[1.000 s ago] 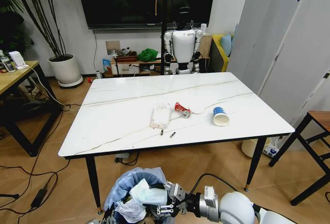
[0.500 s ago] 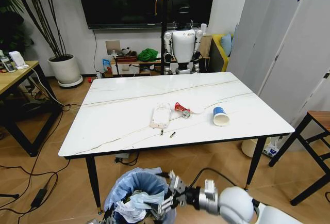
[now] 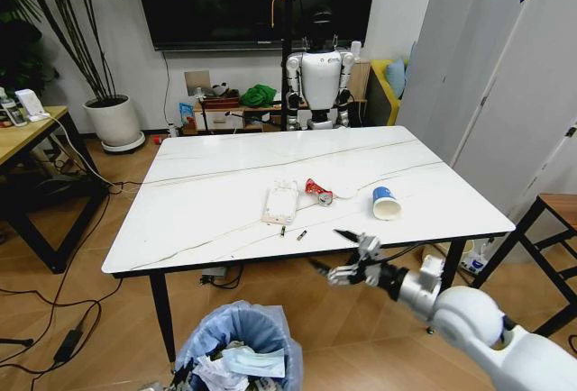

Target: Pick up the trash bin and place the trash from the table into it.

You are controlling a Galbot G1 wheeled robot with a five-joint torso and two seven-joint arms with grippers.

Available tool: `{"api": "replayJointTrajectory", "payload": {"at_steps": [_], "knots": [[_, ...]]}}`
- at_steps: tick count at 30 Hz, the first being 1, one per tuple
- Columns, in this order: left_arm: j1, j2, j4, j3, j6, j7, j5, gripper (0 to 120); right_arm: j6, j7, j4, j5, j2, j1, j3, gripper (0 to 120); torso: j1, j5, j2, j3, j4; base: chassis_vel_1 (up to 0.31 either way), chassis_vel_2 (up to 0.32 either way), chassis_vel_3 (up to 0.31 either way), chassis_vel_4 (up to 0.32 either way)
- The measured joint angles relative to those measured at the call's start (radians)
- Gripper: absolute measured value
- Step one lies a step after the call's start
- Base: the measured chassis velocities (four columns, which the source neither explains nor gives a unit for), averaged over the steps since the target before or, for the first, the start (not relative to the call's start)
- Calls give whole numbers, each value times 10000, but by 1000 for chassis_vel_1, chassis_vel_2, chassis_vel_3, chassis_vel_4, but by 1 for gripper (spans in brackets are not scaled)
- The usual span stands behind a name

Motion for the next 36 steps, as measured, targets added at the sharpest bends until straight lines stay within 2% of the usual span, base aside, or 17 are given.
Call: {"api": "replayJointTrajectory", "payload": {"at_steps": [11,18,24,29,32,36], "knots": [[747,1227,-667,-757,126,70,-475,0,-46,291,83,-128,339,-628,809,100,0,-1,0,0,3,0,0,0,0],[839,1947,-749,-1020,271,126,-968,0,-4,299,161,-365,486,-1127,1042,100,0,0,0,0,0,0,0,0,0],[655,2472,-649,-1028,337,360,-1292,0,7,304,214,-382,707,-893,652,100,0,-1,0,0,2,0,0,0,0],[741,3025,-549,-1019,342,481,-1489,0,2,534,-184,-460,831,-158,-109,100,0,0,0,0,2,0,0,0,0],[770,3106,-539,-1001,334,522,-1497,0,-12,751,-447,-475,898,171,-351,100,0,1,-1,0,2,0,0,0,0],[722,3040,-575,-946,321,535,-1541,0,34,1861,-1111,-465,1206,999,-1067,100,0,-2,-1,0,2,0,0,0,0]]}}
